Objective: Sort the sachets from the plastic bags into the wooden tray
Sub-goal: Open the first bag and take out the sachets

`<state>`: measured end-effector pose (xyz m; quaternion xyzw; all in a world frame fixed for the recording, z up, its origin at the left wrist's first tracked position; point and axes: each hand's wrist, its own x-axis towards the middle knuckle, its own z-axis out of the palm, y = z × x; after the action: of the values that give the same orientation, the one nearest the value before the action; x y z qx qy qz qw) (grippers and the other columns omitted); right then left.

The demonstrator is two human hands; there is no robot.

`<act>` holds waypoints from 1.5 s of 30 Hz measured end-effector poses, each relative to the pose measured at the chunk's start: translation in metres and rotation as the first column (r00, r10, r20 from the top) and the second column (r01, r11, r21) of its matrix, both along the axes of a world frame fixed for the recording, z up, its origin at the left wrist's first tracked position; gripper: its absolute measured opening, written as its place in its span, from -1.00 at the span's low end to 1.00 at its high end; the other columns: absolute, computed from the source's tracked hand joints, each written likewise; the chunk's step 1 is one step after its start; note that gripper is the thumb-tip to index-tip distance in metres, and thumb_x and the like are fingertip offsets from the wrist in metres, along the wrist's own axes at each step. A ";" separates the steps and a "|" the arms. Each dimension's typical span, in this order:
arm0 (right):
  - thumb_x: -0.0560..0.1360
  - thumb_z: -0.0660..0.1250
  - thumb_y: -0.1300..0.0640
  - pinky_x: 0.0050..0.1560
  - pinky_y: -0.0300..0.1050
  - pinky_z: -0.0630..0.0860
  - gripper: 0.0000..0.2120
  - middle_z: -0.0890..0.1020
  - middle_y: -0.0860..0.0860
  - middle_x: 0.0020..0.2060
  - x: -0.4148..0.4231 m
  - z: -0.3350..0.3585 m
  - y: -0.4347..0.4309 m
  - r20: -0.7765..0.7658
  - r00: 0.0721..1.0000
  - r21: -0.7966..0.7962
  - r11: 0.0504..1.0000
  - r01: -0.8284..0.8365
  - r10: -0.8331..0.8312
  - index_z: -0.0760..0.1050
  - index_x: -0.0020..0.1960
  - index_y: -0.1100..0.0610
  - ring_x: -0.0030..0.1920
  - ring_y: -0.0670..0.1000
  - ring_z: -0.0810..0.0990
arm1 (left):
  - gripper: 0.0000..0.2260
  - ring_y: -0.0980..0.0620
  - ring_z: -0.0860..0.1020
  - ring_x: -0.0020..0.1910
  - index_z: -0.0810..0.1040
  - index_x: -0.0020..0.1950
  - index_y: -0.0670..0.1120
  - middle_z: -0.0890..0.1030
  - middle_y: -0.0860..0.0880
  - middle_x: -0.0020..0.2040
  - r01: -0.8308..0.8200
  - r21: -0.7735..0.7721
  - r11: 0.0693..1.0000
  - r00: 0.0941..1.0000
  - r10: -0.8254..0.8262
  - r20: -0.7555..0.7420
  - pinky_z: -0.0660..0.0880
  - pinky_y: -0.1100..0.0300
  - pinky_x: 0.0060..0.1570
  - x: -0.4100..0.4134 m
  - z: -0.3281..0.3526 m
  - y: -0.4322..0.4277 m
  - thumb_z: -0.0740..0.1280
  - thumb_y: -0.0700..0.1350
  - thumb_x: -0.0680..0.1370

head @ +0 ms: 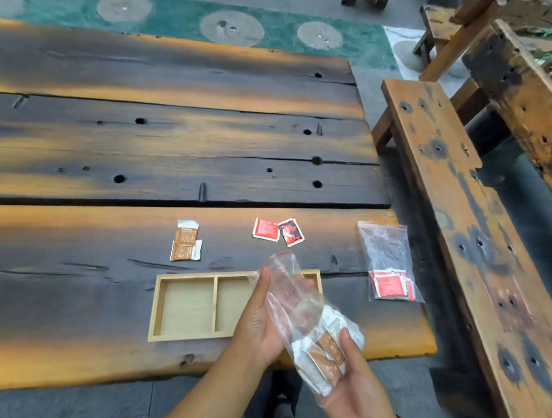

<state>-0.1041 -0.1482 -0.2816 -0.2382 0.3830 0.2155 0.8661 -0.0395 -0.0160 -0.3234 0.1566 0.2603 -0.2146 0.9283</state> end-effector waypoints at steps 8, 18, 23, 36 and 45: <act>0.32 0.58 -0.03 -0.09 0.13 0.66 -0.37 0.66 0.22 0.13 -0.016 -0.007 -0.009 -0.035 0.996 -0.128 0.989 0.072 -0.077 0.48 0.29 0.20 0.08 0.22 0.68 | -0.46 -0.22 0.58 0.13 0.50 0.33 -0.15 0.61 -0.23 0.08 0.086 -0.058 0.995 0.987 -0.093 -0.130 0.36 -0.23 0.34 -0.011 -0.039 -0.031 0.38 0.17 0.48; 0.66 0.14 0.15 0.10 0.20 0.61 -0.67 0.66 0.26 0.15 -0.009 0.009 -0.009 -0.128 0.986 -0.272 0.960 0.073 -0.111 0.44 0.35 0.27 0.15 0.24 0.66 | -0.40 -0.26 0.54 0.24 0.42 0.43 -0.16 0.58 -0.26 0.23 0.131 0.072 0.989 0.979 -0.117 -0.167 0.41 -0.25 0.29 -0.011 -0.052 -0.035 0.32 0.18 0.52; 0.67 0.12 0.18 0.08 0.21 0.62 -0.69 0.66 0.29 0.12 -0.007 0.016 -0.009 -0.140 0.983 -0.300 0.951 0.073 -0.120 0.44 0.31 0.32 0.15 0.25 0.65 | -0.40 -0.26 0.55 0.25 0.42 0.41 -0.17 0.58 -0.25 0.25 0.142 0.080 0.987 0.973 -0.124 -0.197 0.45 -0.23 0.24 -0.011 -0.051 -0.037 0.34 0.18 0.50; 0.68 0.09 0.17 0.28 0.30 0.48 -0.70 0.65 0.32 0.12 0.000 0.037 -0.003 -0.141 0.985 -0.319 0.947 0.045 -0.095 0.46 0.26 0.32 0.14 0.30 0.65 | -0.49 -0.28 0.63 0.08 0.48 0.31 -0.12 0.67 -0.24 0.05 0.155 0.039 0.987 0.933 -0.134 -0.333 0.58 -0.17 -0.03 -0.019 -0.044 -0.045 0.35 0.19 0.50; 0.68 0.09 0.21 0.28 0.18 0.51 -0.70 0.67 0.29 0.09 0.002 0.049 0.002 -0.135 0.987 -0.353 0.935 0.035 -0.087 0.50 0.24 0.34 0.14 0.24 0.65 | -0.39 -0.25 0.65 -0.07 0.63 0.08 -0.29 0.63 -0.31 0.02 0.220 -0.062 0.974 0.945 -0.228 -0.236 0.62 -0.09 -0.06 -0.022 -0.049 -0.037 0.23 0.28 0.52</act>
<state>-0.1025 -0.1461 -0.2329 -0.3594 0.4856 0.1341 0.7855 -0.0619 -0.0534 -0.3727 0.1418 0.3482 -0.3406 0.8618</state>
